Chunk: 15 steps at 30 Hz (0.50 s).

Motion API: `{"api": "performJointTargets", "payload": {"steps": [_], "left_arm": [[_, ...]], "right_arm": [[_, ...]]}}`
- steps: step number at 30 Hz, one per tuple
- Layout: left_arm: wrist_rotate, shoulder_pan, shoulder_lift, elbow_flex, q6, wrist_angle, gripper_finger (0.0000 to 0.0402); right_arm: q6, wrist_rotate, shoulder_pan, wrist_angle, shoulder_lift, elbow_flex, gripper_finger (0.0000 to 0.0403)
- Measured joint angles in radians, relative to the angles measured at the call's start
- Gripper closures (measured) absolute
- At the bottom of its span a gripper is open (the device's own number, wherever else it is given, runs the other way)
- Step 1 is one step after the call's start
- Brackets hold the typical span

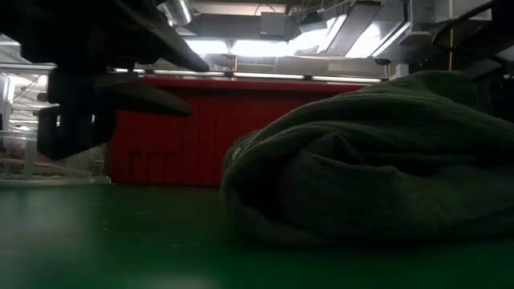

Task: Fold laundry
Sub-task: Stack the folded green polo shirt on top of the folded pink underwear

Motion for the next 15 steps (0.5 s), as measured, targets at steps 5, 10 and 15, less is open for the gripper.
{"api": "performJointTargets", "payload": {"steps": [5, 10, 15], "left_arm": [[-0.001, 0.033, 0.000, 0.000, 0.000, -0.001, 0.0273], [0.016, 0.075, 0.000, 0.000, 0.000, -0.002, 0.0273], [0.117, 0.116, 0.000, 0.000, -0.005, -0.004, 0.0266]], "right_arm": [[0.002, 0.000, 0.000, 0.120, 0.000, -0.040, 0.0262], [0.003, 0.035, 0.000, 0.158, 0.000, -0.061, 0.0262], [0.004, 0.059, 0.000, 0.159, 0.000, -0.064, 0.0262]]}}
